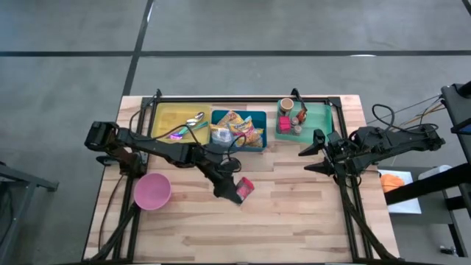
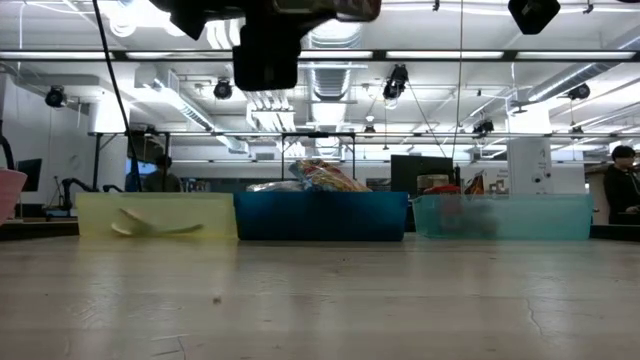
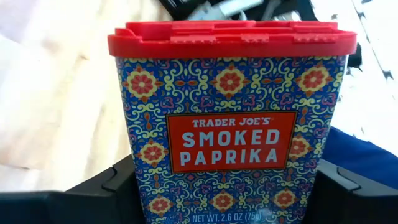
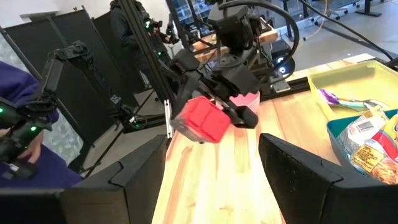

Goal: Pick & Place Food Item
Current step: Put the red seasoning can into the light green bin

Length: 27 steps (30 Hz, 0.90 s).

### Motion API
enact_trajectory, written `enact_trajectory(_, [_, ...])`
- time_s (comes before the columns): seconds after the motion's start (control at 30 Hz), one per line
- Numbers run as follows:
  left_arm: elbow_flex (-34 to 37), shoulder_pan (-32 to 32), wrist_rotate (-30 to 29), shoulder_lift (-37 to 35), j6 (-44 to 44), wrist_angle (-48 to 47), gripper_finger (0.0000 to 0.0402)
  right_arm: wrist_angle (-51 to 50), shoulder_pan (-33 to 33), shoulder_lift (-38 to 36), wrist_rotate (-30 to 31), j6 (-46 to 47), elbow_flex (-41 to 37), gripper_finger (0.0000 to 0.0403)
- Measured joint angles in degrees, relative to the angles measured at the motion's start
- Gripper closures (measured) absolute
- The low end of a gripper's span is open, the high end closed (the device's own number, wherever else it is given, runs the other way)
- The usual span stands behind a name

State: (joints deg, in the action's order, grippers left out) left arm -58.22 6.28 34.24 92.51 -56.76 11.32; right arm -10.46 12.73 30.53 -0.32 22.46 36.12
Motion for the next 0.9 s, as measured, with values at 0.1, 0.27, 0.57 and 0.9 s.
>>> enact_trajectory(0.1, [0.00, -0.02, 3.72, 0.00, -0.27, 0.76, 0.0114, 0.00, 0.00, 0.01, -0.02, 0.00, 0.00, 0.0150])
enact_trajectory(0.27, [0.00, -0.02, 8.79, 0.00, -0.71, 2.25, 0.0114, 1.26, 0.00, 0.02, 0.55, -0.07, 0.00, 0.0150])
enact_trajectory(0.57, [0.00, -0.12, 14.12, 0.00, -3.99, 6.43, 0.0113, 13.52, -0.02, 1.76, 5.87, -0.24, 0.07, 0.0150])
enact_trajectory(0.9, [0.00, -0.99, 16.00, 0.00, -10.83, 13.31, 0.0105, 15.69, 0.02, 12.66, 4.54, -6.48, 0.71, 0.0150])
